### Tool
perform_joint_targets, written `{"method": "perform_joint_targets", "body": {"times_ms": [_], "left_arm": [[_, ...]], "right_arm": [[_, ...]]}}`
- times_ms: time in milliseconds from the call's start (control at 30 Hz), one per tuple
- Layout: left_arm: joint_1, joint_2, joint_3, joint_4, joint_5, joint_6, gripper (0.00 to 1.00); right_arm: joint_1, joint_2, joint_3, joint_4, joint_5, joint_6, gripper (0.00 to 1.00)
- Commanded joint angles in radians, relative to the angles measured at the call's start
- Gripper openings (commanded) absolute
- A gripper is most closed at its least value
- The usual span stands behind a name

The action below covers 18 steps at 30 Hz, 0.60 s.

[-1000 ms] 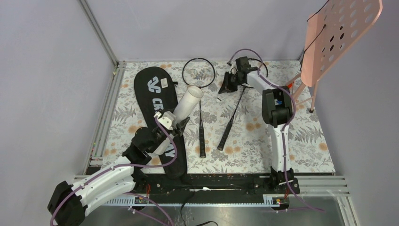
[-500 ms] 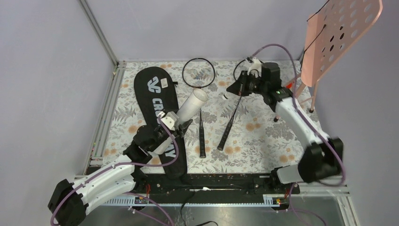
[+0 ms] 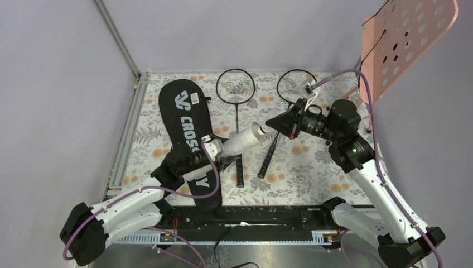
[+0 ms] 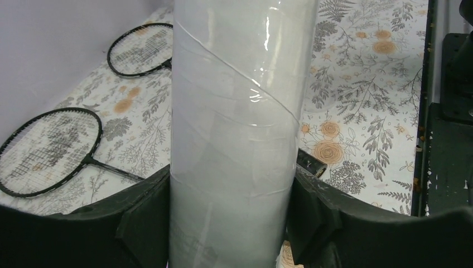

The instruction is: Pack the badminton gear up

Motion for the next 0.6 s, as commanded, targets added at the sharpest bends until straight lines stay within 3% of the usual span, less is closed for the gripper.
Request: {"method": "perform_joint_targets", "body": {"times_ms": [0, 567], "left_arm": [[0.0, 0.038, 0.087, 0.028, 0.06, -0.002, 0.63], [-0.002, -0.011, 0.068, 0.08, 0.131, -0.027, 0.62]], "right_arm": [[0.054, -0.006, 0.008, -0.063, 0.046, -0.024, 0.02], [0.137, 0.068, -0.053, -0.02, 0.031, 0.08, 0.02]]}}
